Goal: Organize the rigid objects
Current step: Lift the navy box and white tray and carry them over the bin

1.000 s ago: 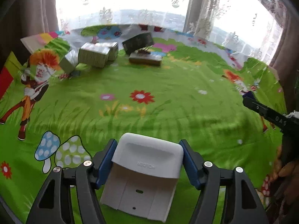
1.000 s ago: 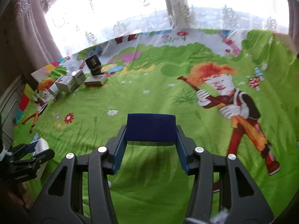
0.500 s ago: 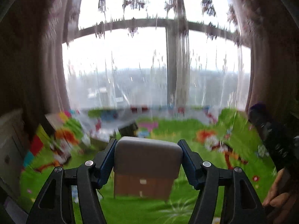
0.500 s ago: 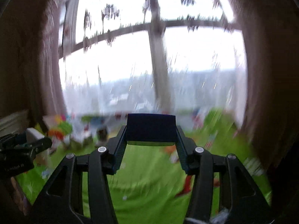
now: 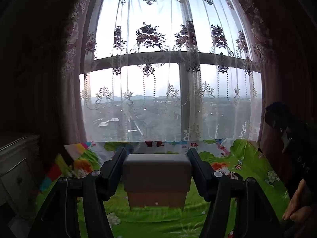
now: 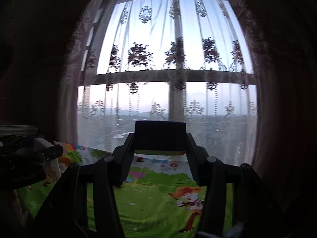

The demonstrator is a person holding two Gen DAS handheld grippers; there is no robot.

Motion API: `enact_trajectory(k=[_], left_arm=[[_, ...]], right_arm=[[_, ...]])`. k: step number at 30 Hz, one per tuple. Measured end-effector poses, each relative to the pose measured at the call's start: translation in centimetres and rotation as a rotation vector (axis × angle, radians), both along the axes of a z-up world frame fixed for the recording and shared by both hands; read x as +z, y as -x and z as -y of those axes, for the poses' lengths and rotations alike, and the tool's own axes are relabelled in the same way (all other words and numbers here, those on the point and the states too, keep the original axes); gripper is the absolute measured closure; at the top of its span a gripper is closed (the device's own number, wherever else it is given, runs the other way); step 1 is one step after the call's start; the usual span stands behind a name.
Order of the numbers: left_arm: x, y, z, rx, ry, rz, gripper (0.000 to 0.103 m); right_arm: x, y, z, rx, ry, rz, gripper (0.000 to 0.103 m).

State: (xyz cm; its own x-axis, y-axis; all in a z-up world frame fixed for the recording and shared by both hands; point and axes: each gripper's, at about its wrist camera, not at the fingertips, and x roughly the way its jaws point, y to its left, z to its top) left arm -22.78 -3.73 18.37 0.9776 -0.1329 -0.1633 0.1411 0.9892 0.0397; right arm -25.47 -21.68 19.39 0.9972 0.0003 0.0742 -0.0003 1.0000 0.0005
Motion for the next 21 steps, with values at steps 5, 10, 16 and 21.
enact_trajectory(k=[5, 10, 16, 21], left_arm=[[-0.4, 1.7, -2.6, 0.062, 0.004, -0.011, 0.039], [-0.6, 3.4, -5.7, 0.135, 0.028, -0.02, 0.039], [-1.5, 4.2, -7.8, 0.189, 0.03, -0.044, 0.039], [-5.2, 0.4, -8.7, 0.091, 0.062, -0.285, 0.021]], right_arm=[[-0.2, 0.6, -2.5, 0.104, 0.012, -0.017, 0.049], [-0.4, 1.1, -5.6, 0.213, 0.042, -0.036, 0.049], [-1.0, 1.7, -8.7, 0.302, 0.098, -0.041, 0.049], [-1.9, 0.3, -7.8, 0.28, 0.056, -0.107, 0.049]])
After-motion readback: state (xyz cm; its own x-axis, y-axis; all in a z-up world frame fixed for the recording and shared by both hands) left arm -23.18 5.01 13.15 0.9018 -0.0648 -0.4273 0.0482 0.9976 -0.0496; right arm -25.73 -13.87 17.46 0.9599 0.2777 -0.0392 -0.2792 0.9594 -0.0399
